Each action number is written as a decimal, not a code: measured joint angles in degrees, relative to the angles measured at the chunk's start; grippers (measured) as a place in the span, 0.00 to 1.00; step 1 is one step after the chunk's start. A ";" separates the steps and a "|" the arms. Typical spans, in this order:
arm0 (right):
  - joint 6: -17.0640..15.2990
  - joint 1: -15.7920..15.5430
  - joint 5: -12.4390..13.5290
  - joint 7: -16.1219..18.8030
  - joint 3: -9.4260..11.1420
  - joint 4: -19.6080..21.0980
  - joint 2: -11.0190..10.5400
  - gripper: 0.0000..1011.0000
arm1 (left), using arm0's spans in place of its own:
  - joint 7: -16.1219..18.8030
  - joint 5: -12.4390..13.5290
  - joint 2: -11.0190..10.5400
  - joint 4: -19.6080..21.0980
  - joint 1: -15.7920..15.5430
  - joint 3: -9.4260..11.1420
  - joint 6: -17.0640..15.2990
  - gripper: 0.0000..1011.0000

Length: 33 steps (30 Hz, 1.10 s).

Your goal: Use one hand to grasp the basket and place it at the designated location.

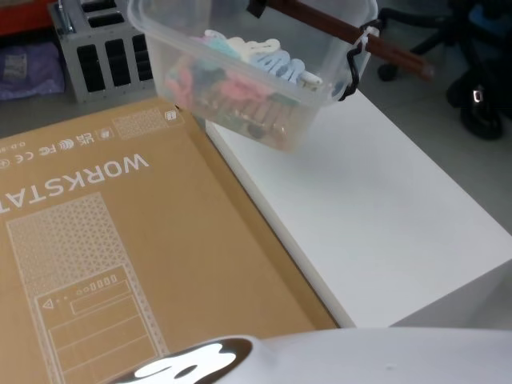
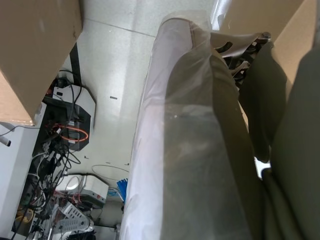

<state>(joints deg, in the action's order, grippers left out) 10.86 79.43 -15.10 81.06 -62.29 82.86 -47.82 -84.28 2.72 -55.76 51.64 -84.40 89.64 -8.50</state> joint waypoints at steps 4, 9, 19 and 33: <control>2.00 0.27 0.55 0.06 -0.71 1.75 0.38 0.23 | 0.00 -0.01 0.00 0.02 0.00 0.00 0.00 0.00; 4.55 0.55 1.49 0.15 -1.75 4.01 1.26 0.23 | 0.00 0.00 0.00 0.01 0.00 0.00 0.00 0.00; 7.67 1.03 2.80 0.44 -3.68 7.44 3.04 0.23 | 0.00 -0.01 0.00 0.01 0.00 0.00 0.00 0.00; 14.87 1.17 5.26 -0.20 -6.55 12.07 4.84 0.23 | 0.00 0.00 0.00 0.02 0.00 0.00 0.00 0.00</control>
<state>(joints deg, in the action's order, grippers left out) 25.74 80.59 -9.84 80.86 -68.85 94.94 -42.97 -84.28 2.71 -55.76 51.66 -84.40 89.64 -8.50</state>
